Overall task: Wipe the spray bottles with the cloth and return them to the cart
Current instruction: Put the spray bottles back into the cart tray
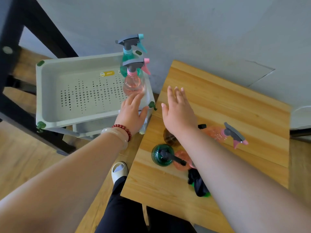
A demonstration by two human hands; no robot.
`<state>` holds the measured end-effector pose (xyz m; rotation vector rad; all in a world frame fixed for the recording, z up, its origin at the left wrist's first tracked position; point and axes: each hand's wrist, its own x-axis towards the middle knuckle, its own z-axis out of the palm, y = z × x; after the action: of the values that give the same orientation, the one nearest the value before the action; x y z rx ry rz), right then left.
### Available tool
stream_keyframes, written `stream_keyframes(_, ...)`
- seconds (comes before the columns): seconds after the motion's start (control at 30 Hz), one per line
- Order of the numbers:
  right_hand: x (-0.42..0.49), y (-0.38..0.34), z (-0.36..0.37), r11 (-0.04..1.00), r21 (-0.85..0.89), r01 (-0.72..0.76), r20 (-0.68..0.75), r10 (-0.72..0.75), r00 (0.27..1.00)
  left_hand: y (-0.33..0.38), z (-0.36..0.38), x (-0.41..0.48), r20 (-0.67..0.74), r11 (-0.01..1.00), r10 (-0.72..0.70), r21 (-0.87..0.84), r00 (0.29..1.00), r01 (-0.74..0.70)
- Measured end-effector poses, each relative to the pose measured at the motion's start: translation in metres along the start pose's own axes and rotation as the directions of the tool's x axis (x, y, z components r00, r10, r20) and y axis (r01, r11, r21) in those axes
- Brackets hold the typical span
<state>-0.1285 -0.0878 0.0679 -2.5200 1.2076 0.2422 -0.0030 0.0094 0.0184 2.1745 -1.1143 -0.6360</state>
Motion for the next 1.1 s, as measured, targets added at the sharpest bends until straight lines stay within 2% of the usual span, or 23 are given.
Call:
stream_keyframes(0.13, -0.022, 0.020, -0.012, 1.000, -0.025, -0.004, 0.004, 0.004, 1.000, 0.025, 0.012, -0.027, 0.105, 1.000, -0.008, -0.012, 0.994, 0.009)
stream_keyframes(0.33, -0.052, 0.041, -0.010, 0.998, -0.059, -0.023, 0.073, 0.027, 0.997, 0.050, 0.024, -0.069, 0.307, 0.998, 0.060, -0.012, 0.950, -0.059)
stream_keyframes(0.57, -0.066, 0.052, 0.011, 0.971, -0.229, 0.064, 0.115, -0.038, 0.993, 0.050, 0.037, -0.099, 0.544, 0.975, -0.018, 0.194, 0.839, -0.105)
stream_keyframes(0.63, -0.069, 0.055, 0.012, 0.969, -0.235, 0.082, 0.111, -0.057, 0.992, 0.049, 0.044, -0.100, 0.560, 0.969, -0.050, 0.227, 0.827, -0.095)
stream_keyframes(0.8, -0.071, 0.058, 0.015, 0.971, -0.224, 0.081, 0.071, -0.066, 0.995, 0.049, 0.052, -0.097, 0.522, 0.974, -0.053, 0.217, 0.851, -0.072)
stream_keyframes(1.0, -0.070, 0.054, 0.018, 0.973, -0.226, 0.056, 0.048, -0.046, 0.998, 0.045, 0.046, -0.094, 0.532, 0.939, -0.004, 0.292, 0.847, -0.179)
stream_keyframes(1.1, -0.070, 0.053, 0.016, 0.982, -0.186, 0.045, 0.033, -0.039, 0.999, 0.039, 0.037, -0.097, 0.469, 0.933, 0.017, 0.311, 0.883, -0.183)
